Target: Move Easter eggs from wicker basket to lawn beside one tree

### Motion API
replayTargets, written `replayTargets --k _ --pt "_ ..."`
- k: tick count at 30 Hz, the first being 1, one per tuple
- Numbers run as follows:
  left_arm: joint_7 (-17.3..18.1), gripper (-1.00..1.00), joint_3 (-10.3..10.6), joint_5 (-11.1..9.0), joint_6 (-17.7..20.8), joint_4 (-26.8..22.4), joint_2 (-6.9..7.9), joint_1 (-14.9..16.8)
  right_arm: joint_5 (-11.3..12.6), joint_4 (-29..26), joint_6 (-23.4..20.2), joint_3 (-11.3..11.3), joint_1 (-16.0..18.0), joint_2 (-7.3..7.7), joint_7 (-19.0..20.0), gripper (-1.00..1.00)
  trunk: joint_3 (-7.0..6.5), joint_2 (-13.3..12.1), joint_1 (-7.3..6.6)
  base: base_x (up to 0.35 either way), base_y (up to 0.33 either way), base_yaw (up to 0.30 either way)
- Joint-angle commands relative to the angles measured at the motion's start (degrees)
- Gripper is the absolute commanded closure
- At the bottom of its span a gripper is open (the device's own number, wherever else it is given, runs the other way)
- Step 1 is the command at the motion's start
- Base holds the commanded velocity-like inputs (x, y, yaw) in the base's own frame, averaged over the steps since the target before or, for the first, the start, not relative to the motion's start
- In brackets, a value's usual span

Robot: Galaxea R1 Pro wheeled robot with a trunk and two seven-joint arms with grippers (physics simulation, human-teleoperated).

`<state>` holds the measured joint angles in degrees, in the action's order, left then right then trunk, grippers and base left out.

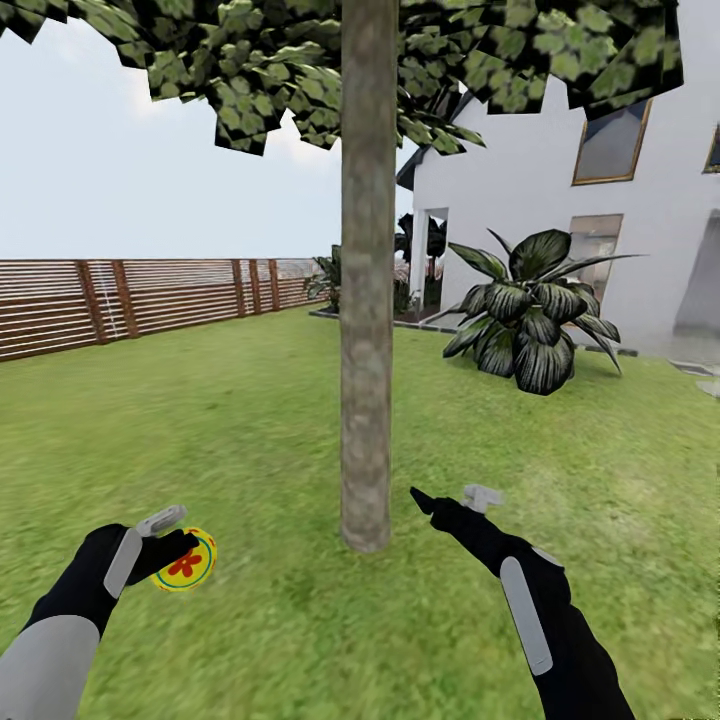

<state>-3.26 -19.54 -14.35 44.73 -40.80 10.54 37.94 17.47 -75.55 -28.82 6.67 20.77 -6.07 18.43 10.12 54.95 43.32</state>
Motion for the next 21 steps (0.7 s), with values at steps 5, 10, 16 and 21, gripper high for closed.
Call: replayTargets --k 5,10,16,21 --pt "-0.33 1.0 -0.06 -0.59 0.28 -0.07 0.01 0.03 0.35 -0.11 -0.38 0.18 0.08 -0.07 0.37 -1.0 -0.15 0.06 0.03 0.172 0.149 -0.132" --pt "-0.34 1.0 -0.01 -0.59 0.27 -0.07 0.01 0.03 0.42 -0.05 -0.93 0.18 0.06 -0.09 0.13 -1.0 -0.1 0.06 0.03 0.171 0.14 -0.008" --pt "-0.34 1.0 0.0 -0.59 0.33 -0.07 -0.01 0.03 0.38 1.11 -0.97 0.26 0.08 -0.09 0.11 -1.0 0.42 0.06 0.03 0.096 0.053 0.0" --pt "-0.31 1.0 -0.06 -0.59 0.36 -0.07 -0.13 0.03 0.37 1.21 -0.71 0.22 0.07 -0.09 0.11 -1.0 0.89 0.06 0.03 0.005 0.002 0.0"
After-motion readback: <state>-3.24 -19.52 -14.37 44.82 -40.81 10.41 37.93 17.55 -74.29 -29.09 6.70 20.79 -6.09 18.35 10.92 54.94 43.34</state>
